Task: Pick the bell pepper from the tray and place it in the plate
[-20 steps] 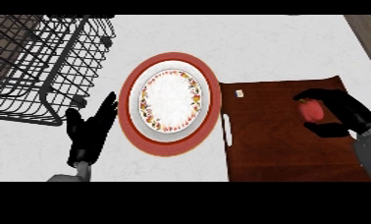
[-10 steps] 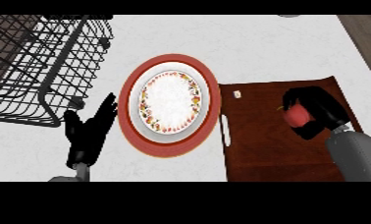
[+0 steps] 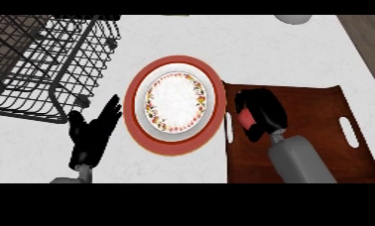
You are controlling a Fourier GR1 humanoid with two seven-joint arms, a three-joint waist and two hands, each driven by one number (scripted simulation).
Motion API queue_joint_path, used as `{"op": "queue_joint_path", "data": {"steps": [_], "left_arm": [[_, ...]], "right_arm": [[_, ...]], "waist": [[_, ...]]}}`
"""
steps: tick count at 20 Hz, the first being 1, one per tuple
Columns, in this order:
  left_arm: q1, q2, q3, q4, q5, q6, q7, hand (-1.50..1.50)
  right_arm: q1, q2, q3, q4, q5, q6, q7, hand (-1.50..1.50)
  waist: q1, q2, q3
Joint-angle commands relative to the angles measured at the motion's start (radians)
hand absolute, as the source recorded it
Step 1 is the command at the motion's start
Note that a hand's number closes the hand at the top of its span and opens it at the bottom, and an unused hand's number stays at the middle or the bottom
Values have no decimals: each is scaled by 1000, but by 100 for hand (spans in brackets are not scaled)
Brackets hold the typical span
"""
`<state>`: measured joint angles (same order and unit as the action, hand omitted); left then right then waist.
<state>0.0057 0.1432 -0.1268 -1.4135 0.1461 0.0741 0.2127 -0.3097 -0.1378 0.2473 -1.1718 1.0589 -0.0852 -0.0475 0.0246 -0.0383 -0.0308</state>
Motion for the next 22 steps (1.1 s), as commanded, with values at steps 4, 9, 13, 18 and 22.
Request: {"op": "queue_joint_path", "data": {"steps": [4,9,13,18,22], "left_arm": [[-3,-13,-19,12,0,-10,9,0],[-9,-9,-19,18,2,-17,15,0],[-17,-1,-22,22,-5,-24,13,0],[-30,-18,-30,4,-3,-15,23,0],[-19,-3,-8,19,-5,-10,9,0]], "right_arm": [[-48,134,134,-149,0,-214,279,150],[-37,137,226,-233,-18,-408,504,150],[-36,137,314,-280,9,-549,698,150],[-57,138,428,-296,104,-751,931,150],[-58,138,480,-257,275,-798,1096,150]], "waist": [[41,-2,31],[50,10,33],[48,14,31],[45,21,30],[19,24,28]]}}
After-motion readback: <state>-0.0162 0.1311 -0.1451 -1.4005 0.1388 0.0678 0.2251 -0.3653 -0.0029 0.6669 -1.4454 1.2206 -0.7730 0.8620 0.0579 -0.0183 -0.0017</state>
